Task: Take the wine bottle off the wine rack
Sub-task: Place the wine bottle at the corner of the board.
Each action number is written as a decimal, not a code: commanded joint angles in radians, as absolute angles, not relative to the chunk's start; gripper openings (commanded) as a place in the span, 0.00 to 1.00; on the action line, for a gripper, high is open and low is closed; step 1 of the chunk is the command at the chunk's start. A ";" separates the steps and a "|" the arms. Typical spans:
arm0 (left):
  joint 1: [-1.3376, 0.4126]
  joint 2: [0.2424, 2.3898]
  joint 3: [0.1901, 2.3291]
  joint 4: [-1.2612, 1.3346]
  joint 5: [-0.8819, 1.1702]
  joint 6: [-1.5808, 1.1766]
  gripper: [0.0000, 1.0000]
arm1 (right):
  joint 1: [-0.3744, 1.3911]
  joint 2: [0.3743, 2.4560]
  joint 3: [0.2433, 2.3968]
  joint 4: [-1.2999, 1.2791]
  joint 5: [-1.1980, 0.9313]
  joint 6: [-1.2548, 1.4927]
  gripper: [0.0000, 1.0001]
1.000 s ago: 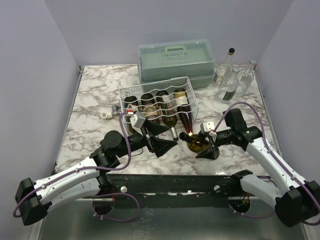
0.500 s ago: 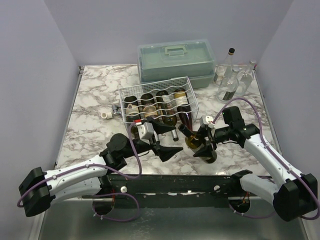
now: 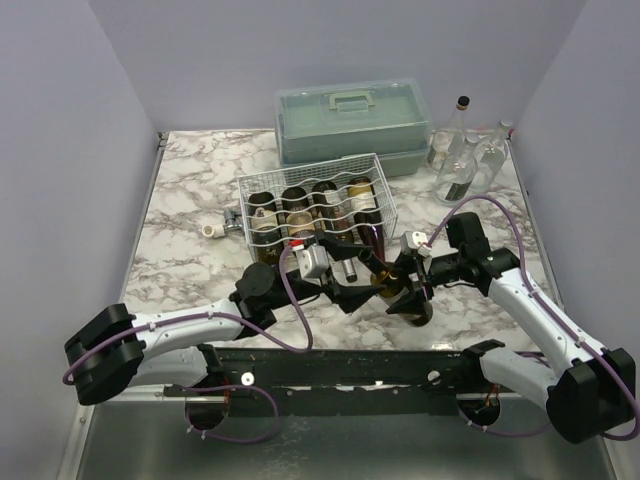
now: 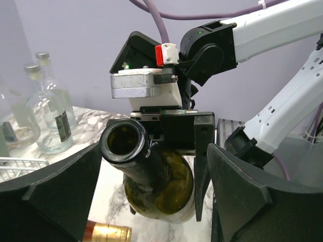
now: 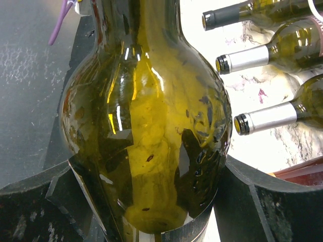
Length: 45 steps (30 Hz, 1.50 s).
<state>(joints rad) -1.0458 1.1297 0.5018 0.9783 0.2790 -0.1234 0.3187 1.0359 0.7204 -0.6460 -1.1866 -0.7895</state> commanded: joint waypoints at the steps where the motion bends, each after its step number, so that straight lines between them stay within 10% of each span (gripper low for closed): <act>1: -1.057 1.177 0.529 1.100 0.288 -0.165 0.80 | 0.311 1.009 0.741 -0.622 -1.277 -0.813 0.03; 25: -1.057 1.313 0.529 1.261 0.288 -0.250 0.46 | 0.310 1.001 0.740 -0.638 -1.283 -0.831 0.03; 31: -1.057 1.318 0.529 1.272 0.309 -0.250 0.00 | 0.310 1.003 0.740 -0.638 -1.282 -0.831 0.05; 34: -1.057 1.308 0.528 1.275 0.298 -0.257 0.00 | 0.309 1.005 0.739 -0.637 -1.279 -0.825 0.17; 42: -1.057 1.229 0.515 1.225 0.246 -0.282 0.00 | 0.310 0.994 0.733 -0.627 -1.275 -0.795 0.86; 45: -1.056 1.188 0.498 1.201 0.239 -0.284 0.00 | 0.310 0.989 0.735 -0.625 -1.275 -0.791 0.94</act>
<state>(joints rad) -1.0496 1.2766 0.5056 1.1664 0.2653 -0.2646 0.3138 1.0130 0.7204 -0.6441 -1.2278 -0.8101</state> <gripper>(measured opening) 0.334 0.909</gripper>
